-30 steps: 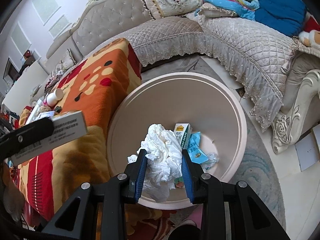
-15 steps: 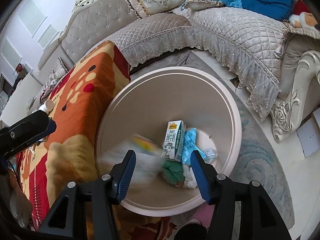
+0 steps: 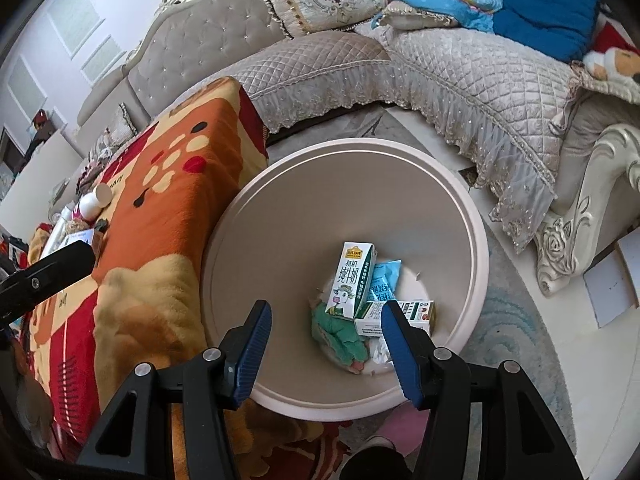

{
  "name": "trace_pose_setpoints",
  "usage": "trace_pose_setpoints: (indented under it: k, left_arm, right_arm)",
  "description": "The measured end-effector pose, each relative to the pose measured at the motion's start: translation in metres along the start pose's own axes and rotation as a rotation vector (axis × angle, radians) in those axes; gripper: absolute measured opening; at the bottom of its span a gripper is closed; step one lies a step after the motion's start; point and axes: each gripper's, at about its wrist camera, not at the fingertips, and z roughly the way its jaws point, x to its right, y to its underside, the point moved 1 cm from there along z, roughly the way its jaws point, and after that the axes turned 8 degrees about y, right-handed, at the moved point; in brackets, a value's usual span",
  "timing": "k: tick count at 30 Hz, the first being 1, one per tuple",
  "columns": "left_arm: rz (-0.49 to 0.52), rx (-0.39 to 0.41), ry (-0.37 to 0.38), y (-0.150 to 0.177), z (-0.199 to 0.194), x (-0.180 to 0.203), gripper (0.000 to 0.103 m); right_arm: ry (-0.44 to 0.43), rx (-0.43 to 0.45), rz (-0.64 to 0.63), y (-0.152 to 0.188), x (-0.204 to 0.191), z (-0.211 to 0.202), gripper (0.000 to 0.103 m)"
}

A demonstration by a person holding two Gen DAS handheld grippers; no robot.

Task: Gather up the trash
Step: 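Move both tools back over the blanket toward the remaining trash, then grasp the white medicine box with the right tool while the left tool grasps the white snack wrapper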

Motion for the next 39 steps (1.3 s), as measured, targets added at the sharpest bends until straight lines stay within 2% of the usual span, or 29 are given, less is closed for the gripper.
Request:
trace_pose_setpoints:
  k: [6, 9, 12, 18, 28, 39]
  left_arm:
    - [-0.002, 0.031, -0.027, 0.009, -0.018, -0.014, 0.069]
    - [-0.015, 0.046, -0.042, 0.013, -0.029, -0.026, 0.069]
    - [-0.042, 0.06, -0.062, 0.018, -0.042, -0.042, 0.069]
    - [-0.111, 0.086, -0.127, 0.03, -0.072, -0.09, 0.069]
    - [-0.248, 0.129, -0.227, 0.044, -0.127, -0.186, 0.069]
    - [-0.278, 0.138, -0.279, 0.026, -0.156, -0.261, 0.069]
  right_arm:
    - [0.019, 0.024, -0.034, 0.0, -0.015, -0.01, 0.055]
    - [0.016, 0.045, -0.059, -0.002, -0.028, -0.019, 0.066]
    - [0.008, 0.072, -0.087, -0.004, -0.044, -0.028, 0.068]
    - [-0.052, 0.092, -0.149, -0.01, -0.082, -0.037, 0.069]
    - [-0.191, 0.039, -0.273, -0.015, -0.162, -0.021, 0.069]
    - [-0.262, 0.028, -0.552, -0.031, -0.263, 0.007, 0.074]
